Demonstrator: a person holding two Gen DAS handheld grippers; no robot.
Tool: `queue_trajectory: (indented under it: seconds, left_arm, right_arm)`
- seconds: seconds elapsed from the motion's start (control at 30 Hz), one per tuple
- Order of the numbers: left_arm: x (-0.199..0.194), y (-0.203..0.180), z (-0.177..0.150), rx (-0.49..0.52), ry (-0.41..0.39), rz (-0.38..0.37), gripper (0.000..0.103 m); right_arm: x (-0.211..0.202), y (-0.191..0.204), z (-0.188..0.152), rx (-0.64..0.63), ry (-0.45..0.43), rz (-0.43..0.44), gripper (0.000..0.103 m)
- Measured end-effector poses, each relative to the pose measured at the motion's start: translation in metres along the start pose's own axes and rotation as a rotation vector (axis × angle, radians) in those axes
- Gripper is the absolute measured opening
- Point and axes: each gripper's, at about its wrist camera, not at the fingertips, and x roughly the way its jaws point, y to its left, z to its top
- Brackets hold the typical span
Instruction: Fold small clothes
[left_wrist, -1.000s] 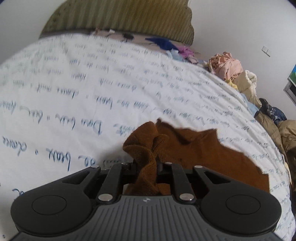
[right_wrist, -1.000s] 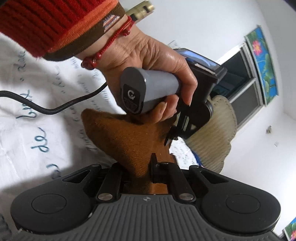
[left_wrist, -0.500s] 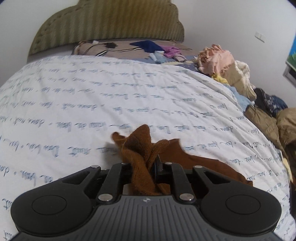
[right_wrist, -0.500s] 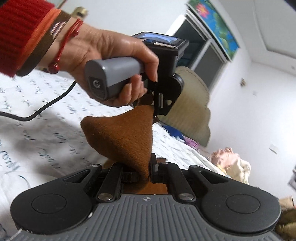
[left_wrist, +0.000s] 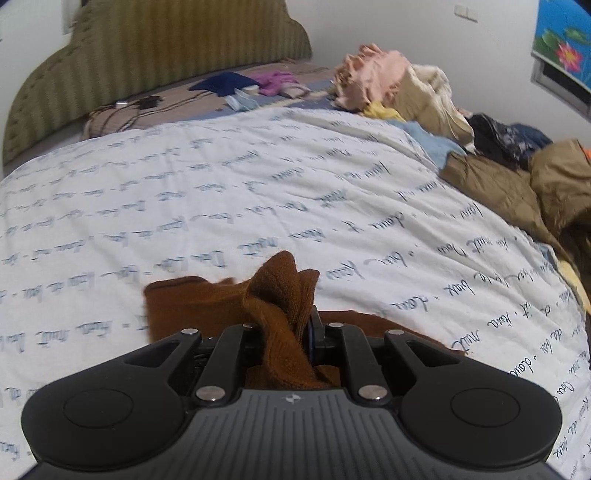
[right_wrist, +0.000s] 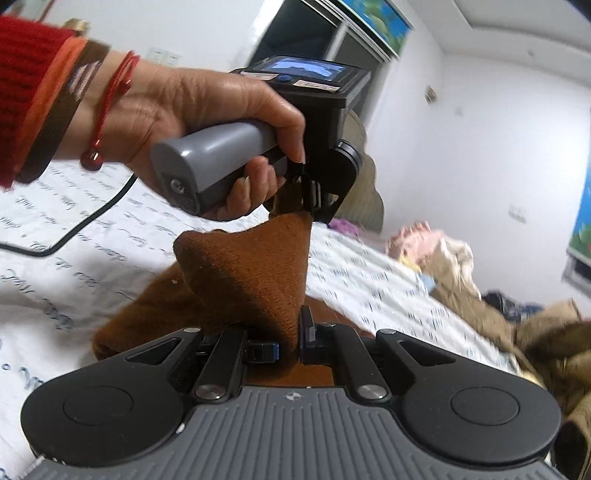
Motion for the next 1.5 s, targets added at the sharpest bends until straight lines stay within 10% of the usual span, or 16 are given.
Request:
queue_trajectory:
  seconds: [0.73,0.9,1.13,1.5]
  left_arm:
    - [0.059,-0.054,-0.014,0.076,0.106,0.08,0.02]
    - [0.049,-0.047,-0.004,0.009,0.057,0.042,0.083]
    - [-0.004,-0.021,0.009,-0.043,-0.105,0.032,0.084]
    - [-0.083,0.025,-0.14,0.136,-0.214,0.098,0.084]
  right_arm:
    - [0.03,-0.057,-0.037,0.327,0.178,0.142,0.011]
    - [0.031,-0.061,-0.038,0.358,0.187,0.164,0.015]
    - [0.043,-0.088,-0.049,0.523,0.226,0.249,0.025]
    - [0.061,-0.151,-0.078,0.946,0.254,0.517,0.057]
